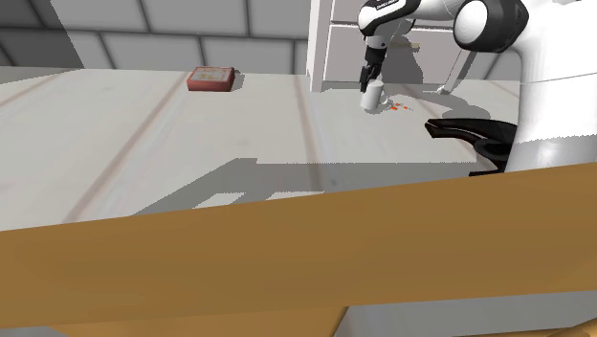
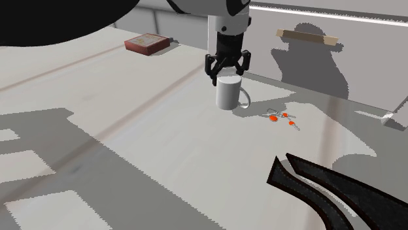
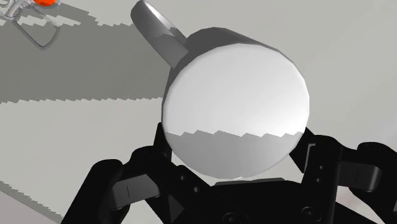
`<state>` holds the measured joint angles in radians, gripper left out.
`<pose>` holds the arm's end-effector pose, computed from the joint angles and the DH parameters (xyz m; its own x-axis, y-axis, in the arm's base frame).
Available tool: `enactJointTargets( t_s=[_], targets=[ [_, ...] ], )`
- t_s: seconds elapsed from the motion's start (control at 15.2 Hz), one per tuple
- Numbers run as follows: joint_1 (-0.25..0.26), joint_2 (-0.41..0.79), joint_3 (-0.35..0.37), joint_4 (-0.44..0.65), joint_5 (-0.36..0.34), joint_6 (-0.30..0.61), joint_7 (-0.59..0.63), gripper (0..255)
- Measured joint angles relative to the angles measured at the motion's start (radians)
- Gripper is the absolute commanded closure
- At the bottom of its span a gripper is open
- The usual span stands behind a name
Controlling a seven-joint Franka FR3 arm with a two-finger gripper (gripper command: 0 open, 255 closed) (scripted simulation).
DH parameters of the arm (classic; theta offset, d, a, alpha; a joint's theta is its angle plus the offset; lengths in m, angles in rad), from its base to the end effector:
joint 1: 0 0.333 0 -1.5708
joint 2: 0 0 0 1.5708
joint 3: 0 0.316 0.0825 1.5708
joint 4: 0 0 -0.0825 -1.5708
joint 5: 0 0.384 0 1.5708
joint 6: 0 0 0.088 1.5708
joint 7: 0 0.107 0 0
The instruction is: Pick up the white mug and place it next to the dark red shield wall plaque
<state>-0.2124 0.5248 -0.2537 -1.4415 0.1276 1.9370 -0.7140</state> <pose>0.6423 -0.2790 0.3925 0.9728 0.2313 -0.0141 0.2313 -0.9729 -0.0022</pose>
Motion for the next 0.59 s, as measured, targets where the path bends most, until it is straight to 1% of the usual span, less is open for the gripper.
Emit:
enactJointTargets(
  t_s=[0.59],
  targets=[
    [-0.004,-0.020,-0.005,0.088,-0.007,-0.108,0.004,255]
  ],
)
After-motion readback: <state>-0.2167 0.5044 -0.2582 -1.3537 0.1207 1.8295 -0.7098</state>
